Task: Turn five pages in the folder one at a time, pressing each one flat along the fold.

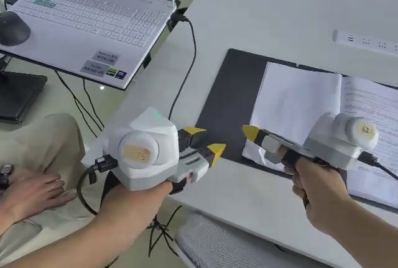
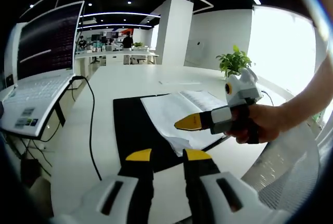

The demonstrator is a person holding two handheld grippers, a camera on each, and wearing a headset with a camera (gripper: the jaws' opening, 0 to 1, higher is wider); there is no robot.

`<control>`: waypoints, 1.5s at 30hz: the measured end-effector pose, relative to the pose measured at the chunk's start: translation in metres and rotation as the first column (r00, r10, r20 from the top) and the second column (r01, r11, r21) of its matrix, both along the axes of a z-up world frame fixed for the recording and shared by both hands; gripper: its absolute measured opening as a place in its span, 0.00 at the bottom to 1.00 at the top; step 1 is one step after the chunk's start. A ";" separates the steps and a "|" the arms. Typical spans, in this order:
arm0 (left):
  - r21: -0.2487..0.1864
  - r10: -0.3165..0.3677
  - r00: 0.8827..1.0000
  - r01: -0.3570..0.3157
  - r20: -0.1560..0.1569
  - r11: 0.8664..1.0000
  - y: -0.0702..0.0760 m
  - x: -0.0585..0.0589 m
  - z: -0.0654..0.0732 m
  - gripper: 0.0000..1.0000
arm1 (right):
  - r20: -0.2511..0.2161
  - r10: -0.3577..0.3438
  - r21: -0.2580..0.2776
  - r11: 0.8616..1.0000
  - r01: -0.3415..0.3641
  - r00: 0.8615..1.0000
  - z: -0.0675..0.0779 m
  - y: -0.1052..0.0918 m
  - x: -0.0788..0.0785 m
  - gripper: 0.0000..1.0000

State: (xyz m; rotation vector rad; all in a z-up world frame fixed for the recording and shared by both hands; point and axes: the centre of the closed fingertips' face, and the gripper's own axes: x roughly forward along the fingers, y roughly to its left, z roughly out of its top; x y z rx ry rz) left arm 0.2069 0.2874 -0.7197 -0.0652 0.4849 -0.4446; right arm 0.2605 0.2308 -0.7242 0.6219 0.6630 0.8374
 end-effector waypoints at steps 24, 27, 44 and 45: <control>0.095 -0.270 0.962 0.273 -0.040 0.957 -0.108 0.065 -0.054 0.18 | 0.144 -0.398 0.166 0.912 0.375 0.906 0.111 -0.211 -0.034 0.10; 0.114 -0.278 0.958 0.284 -0.065 0.952 -0.109 0.067 -0.070 0.16 | 0.170 -0.403 0.148 0.912 0.381 0.899 0.111 -0.218 -0.034 0.09; 0.143 -0.204 0.973 0.217 -0.104 0.966 -0.086 0.049 -0.088 0.12 | 0.235 -0.207 0.000 0.977 0.213 0.950 0.061 -0.199 0.040 0.09; 0.141 -0.203 0.975 0.214 -0.094 0.967 -0.085 0.049 -0.088 0.11 | 0.271 -0.148 -0.043 0.985 0.166 0.951 0.057 -0.194 0.046 0.09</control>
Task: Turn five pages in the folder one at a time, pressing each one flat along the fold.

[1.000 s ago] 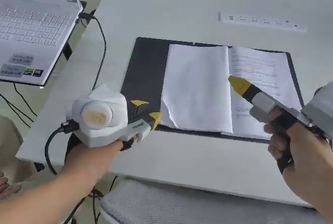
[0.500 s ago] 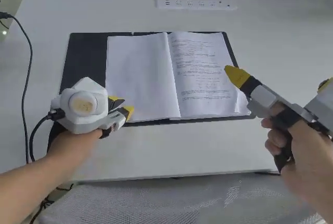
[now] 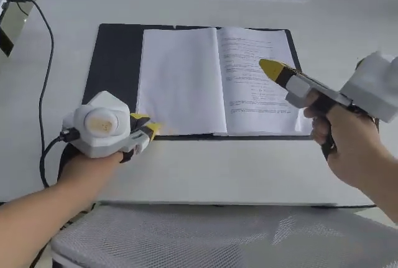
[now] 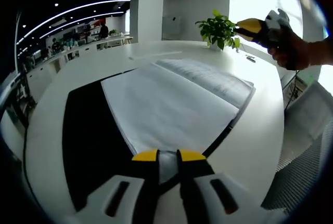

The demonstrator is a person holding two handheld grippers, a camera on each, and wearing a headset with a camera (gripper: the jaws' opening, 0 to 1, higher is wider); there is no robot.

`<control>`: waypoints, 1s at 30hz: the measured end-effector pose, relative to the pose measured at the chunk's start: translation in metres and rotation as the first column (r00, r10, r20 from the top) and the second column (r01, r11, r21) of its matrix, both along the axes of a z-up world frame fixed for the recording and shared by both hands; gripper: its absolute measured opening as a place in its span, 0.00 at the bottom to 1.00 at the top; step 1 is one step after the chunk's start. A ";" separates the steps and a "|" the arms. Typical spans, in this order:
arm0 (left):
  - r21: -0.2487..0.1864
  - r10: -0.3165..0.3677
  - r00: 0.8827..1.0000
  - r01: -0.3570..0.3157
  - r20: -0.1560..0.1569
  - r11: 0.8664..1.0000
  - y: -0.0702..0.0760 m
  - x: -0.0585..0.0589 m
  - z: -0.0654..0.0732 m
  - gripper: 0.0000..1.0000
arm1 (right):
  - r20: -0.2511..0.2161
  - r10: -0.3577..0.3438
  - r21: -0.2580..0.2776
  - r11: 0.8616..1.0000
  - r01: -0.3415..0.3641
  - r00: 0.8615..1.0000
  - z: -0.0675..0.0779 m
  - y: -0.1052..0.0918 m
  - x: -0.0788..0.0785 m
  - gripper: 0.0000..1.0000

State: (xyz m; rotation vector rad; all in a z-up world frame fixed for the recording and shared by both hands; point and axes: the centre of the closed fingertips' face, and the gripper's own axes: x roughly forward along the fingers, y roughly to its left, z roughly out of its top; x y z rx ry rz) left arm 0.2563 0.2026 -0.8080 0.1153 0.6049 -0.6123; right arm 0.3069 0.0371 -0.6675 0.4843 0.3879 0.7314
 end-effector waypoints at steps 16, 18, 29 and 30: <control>-0.026 0.031 0.999 -0.030 0.031 0.999 0.005 0.006 0.000 0.04 | -0.029 0.344 -0.237 0.910 -0.341 0.939 -0.100 0.043 0.057 0.02; -0.026 0.033 0.999 -0.033 0.034 0.999 0.005 0.006 0.001 0.04 | -0.031 0.354 -0.253 0.902 -0.350 0.935 -0.111 0.045 0.062 0.00; -0.026 0.035 0.999 -0.034 0.040 0.999 0.004 0.006 0.001 0.05 | -0.029 0.378 -0.269 0.889 -0.371 0.925 -0.127 0.051 0.074 0.00; -0.025 0.035 0.999 -0.034 0.041 0.999 0.004 0.006 0.001 0.05 | -0.027 0.378 -0.267 0.889 -0.371 0.925 -0.126 0.052 0.075 0.00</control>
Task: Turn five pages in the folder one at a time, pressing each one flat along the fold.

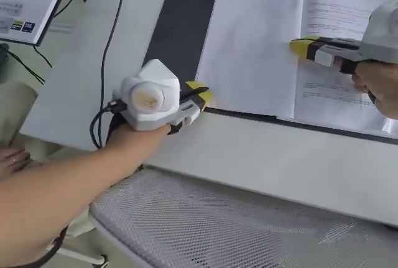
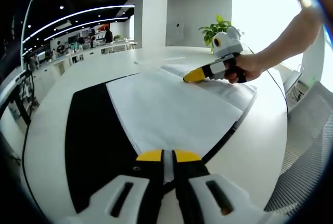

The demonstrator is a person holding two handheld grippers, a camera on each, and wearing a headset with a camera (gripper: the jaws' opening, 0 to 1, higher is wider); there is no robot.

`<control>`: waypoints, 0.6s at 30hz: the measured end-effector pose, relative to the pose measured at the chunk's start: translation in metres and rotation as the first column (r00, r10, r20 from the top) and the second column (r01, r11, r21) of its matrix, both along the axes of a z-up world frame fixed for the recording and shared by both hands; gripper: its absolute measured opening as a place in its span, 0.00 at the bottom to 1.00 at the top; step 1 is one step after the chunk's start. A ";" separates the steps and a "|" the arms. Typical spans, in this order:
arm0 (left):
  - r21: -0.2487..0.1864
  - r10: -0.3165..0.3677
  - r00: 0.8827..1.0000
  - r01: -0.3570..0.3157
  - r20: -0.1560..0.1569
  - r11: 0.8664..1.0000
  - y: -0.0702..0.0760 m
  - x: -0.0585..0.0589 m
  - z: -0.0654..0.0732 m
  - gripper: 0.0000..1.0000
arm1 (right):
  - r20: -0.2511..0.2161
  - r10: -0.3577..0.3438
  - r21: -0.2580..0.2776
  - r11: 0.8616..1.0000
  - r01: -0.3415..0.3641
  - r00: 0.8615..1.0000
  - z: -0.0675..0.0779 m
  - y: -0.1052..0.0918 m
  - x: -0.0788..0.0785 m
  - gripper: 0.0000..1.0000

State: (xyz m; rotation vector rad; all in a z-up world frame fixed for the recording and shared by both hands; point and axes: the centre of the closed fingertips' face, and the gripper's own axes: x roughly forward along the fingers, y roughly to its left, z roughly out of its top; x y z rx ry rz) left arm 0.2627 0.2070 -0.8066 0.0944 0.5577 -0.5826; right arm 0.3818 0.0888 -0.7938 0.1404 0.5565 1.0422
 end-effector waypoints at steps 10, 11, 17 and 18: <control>0.014 -0.004 1.000 0.004 -0.003 1.000 -0.001 0.001 -0.001 0.05 | 0.042 -0.013 0.014 1.000 0.013 0.999 -0.003 -0.001 0.025 0.00; 0.016 -0.006 1.000 0.006 -0.001 1.000 -0.001 0.001 -0.001 0.05 | 0.045 -0.016 0.015 1.000 0.016 0.999 -0.003 -0.001 0.028 0.00; 0.025 -0.006 1.000 0.006 -0.006 1.000 -0.002 0.002 -0.002 0.05 | 0.060 -0.048 0.003 0.999 0.048 0.997 -0.003 -0.003 0.049 0.00; 0.028 -0.008 1.000 0.008 -0.005 1.000 -0.002 0.002 -0.002 0.05 | 0.059 -0.048 0.001 0.999 0.048 0.997 -0.003 -0.002 0.053 0.00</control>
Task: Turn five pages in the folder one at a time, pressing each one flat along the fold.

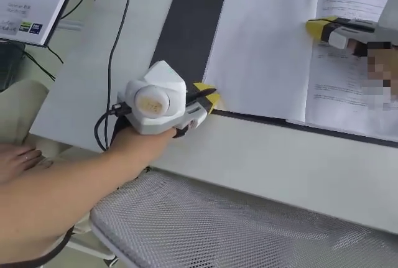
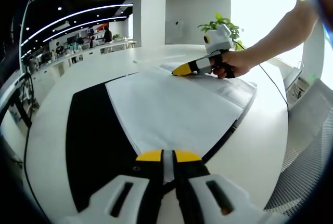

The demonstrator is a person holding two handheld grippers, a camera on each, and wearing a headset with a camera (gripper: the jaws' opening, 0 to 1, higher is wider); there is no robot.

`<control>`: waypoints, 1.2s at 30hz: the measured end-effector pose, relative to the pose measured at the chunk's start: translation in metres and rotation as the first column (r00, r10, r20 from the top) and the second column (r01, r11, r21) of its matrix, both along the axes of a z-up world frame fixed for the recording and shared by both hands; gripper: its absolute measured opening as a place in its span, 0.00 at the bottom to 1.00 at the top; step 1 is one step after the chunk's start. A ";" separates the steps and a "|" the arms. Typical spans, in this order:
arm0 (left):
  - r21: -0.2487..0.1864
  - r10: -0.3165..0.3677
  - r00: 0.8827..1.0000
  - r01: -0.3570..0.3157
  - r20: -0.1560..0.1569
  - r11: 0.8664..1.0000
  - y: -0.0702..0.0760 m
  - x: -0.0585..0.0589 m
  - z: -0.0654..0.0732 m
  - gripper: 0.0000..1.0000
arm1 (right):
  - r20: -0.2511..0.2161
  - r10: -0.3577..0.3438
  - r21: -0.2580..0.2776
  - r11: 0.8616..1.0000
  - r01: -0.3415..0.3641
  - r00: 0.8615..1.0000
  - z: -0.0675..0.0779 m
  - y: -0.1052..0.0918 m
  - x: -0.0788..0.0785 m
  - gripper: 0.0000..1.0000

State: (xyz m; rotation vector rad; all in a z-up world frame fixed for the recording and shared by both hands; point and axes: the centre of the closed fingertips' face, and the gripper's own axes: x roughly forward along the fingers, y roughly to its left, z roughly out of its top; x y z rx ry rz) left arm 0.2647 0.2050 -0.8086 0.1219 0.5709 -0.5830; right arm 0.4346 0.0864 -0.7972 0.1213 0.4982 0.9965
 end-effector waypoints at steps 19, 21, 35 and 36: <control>0.004 0.001 1.000 -0.001 -0.003 1.000 -0.001 0.000 0.000 0.05 | 0.037 -0.013 -0.071 0.997 0.016 0.999 -0.012 0.006 0.065 0.00; 0.004 0.002 1.000 -0.002 -0.004 1.000 -0.001 0.000 0.000 0.05 | 0.036 -0.019 -0.074 0.997 0.021 0.999 -0.014 0.007 0.073 0.00; 0.005 0.001 1.000 -0.001 0.001 1.000 0.000 0.000 -0.001 0.05 | 0.034 -0.014 -0.102 0.995 0.017 0.999 -0.020 0.008 0.094 0.00; 0.006 0.001 1.000 -0.001 0.001 1.000 0.000 0.000 -0.001 0.05 | 0.034 -0.014 -0.103 0.995 0.017 0.999 -0.020 0.008 0.093 0.00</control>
